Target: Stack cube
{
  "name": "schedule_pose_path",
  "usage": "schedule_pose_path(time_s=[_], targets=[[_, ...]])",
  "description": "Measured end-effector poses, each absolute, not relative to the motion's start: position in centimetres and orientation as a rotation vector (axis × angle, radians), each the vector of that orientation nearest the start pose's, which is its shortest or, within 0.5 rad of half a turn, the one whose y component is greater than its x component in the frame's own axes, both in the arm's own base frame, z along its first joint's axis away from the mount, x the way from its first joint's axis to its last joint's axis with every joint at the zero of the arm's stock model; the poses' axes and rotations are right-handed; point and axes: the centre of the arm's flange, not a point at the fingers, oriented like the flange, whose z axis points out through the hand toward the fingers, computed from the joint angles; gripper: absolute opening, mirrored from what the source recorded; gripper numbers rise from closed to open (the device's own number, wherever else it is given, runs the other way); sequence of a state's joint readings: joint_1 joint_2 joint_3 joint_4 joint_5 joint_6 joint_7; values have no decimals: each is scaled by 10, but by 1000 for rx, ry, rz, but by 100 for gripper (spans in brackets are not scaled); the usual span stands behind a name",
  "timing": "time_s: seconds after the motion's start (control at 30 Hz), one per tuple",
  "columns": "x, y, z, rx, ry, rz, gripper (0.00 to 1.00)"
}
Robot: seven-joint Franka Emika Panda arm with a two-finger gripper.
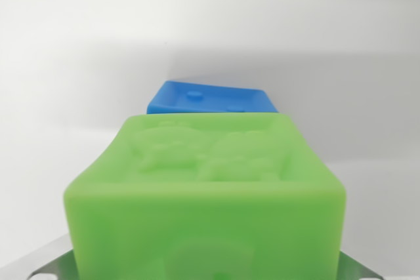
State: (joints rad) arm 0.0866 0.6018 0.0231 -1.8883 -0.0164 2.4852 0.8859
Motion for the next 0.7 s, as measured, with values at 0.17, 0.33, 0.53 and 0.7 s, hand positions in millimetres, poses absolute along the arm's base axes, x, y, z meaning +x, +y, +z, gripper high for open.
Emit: schedule_pose_path(time_s=[0.17,0.33,0.53,0.7], targets=[[629,69,177,-2913,1176,10,0],[629,69,171,-2913,1176,10,0],[629,69,170,-2912,1175,7,100],[629,69,170,-2912,1175,7,100]])
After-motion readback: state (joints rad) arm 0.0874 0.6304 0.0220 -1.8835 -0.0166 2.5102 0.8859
